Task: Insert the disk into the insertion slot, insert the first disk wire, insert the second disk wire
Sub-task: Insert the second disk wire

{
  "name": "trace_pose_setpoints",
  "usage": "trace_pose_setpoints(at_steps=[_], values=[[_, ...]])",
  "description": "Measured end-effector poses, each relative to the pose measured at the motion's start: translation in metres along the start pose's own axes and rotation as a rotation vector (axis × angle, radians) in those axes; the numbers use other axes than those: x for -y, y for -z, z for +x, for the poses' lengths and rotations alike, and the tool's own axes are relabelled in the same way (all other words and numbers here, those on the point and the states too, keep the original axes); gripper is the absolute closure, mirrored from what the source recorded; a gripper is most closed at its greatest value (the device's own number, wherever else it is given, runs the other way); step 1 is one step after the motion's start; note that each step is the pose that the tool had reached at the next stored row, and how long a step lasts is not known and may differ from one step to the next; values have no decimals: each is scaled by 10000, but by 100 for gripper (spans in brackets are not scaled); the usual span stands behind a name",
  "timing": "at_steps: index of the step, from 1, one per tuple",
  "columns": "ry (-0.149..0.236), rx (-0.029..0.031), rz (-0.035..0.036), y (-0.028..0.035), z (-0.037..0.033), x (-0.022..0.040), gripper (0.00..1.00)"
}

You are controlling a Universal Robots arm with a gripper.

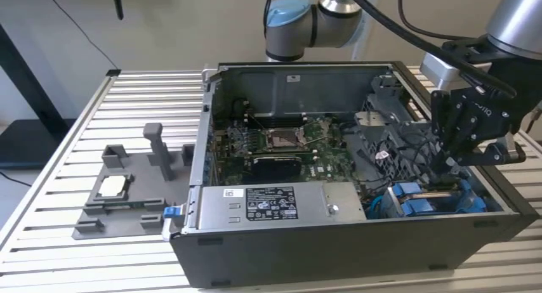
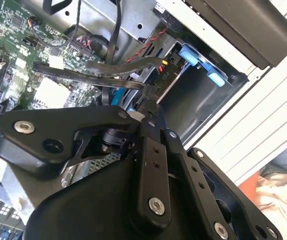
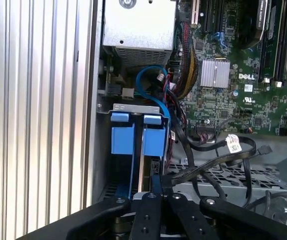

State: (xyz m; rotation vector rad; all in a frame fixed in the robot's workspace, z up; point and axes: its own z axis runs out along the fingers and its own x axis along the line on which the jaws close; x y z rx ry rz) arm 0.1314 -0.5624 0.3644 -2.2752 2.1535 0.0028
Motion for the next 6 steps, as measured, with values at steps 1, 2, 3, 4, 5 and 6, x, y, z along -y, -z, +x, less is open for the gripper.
trace_pose_setpoints(at_steps=[1,2,3,4,5,6], values=[[-1,2,0,0,0,0,89],[-1,2,0,1,0,0,89],[-1,2,0,1,0,0,89],[-1,4,0,2,0,0,89],[-1,5,0,1,0,0,89],[-1,5,0,2,0,0,89]])
